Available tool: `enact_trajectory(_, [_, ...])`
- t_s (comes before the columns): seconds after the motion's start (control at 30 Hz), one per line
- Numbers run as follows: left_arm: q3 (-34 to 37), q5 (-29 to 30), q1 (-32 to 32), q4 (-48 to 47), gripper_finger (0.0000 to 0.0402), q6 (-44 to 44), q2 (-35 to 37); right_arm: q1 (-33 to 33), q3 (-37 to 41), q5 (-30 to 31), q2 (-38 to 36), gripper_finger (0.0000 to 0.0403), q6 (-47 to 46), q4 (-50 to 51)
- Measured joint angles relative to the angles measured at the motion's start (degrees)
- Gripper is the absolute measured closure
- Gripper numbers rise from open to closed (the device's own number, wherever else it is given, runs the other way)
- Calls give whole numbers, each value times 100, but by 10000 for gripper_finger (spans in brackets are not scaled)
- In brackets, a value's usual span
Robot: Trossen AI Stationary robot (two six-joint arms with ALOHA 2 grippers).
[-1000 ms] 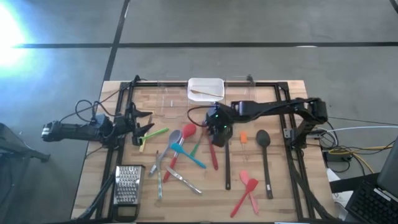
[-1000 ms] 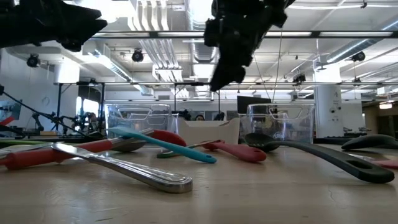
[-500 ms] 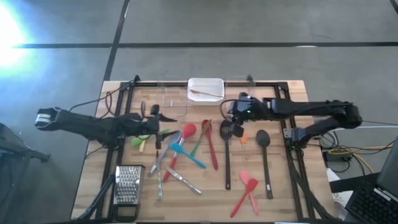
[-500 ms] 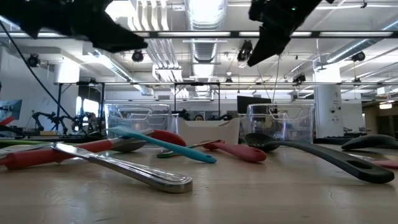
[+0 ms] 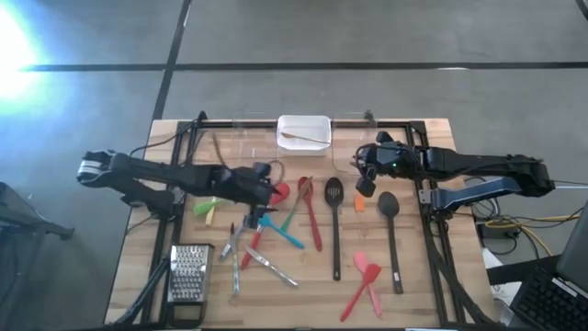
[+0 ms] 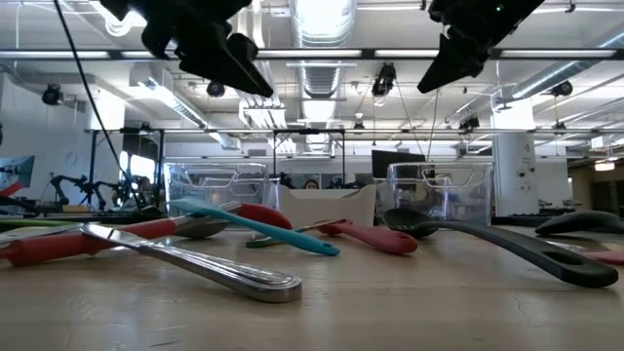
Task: Pick & Place Kitchen Items
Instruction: Put the blue spatula into the left transparent bin
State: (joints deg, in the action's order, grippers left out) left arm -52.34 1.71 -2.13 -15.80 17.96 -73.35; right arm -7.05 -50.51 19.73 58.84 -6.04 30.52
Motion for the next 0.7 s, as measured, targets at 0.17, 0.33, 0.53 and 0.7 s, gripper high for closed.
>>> enact_trajectory(0.17, [-374, -342, -16, -398, 172, 191, -719, -12, 18, -2, -14, 326, 2, -5])
enact_trajectory(0.33, [-600, -738, -51, -514, 172, 213, -1257, -28, 18, -2, 64, 330, 22, -63])
enact_trajectory(0.53, [-646, -853, -97, -800, 172, 295, -1695, -28, 18, -2, 88, 321, 22, -81])
enact_trajectory(0.7, [-644, -843, -103, -888, 172, 269, -1975, -55, 18, -2, 84, 314, 24, -82])
